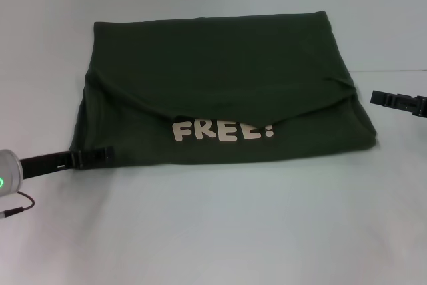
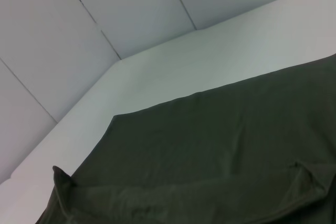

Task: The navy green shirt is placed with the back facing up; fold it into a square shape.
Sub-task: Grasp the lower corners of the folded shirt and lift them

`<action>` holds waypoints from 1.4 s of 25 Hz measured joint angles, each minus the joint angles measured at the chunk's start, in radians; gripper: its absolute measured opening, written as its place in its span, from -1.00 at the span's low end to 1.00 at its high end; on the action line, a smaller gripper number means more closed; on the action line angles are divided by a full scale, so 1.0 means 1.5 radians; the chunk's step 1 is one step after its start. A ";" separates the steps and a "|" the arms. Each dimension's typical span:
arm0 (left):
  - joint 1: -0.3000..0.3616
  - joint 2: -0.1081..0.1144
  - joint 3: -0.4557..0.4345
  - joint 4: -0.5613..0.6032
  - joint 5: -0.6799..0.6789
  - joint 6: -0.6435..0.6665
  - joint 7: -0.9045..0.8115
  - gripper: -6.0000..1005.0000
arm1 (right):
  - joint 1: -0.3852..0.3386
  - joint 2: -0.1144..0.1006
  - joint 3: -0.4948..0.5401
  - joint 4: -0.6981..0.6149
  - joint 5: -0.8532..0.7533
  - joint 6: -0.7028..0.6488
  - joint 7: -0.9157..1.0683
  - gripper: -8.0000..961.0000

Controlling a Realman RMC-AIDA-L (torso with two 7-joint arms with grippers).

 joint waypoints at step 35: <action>-0.009 0.002 0.016 -0.004 0.022 -0.032 0.009 -0.05 | -0.003 -0.004 0.000 0.000 -0.003 -0.004 0.007 0.93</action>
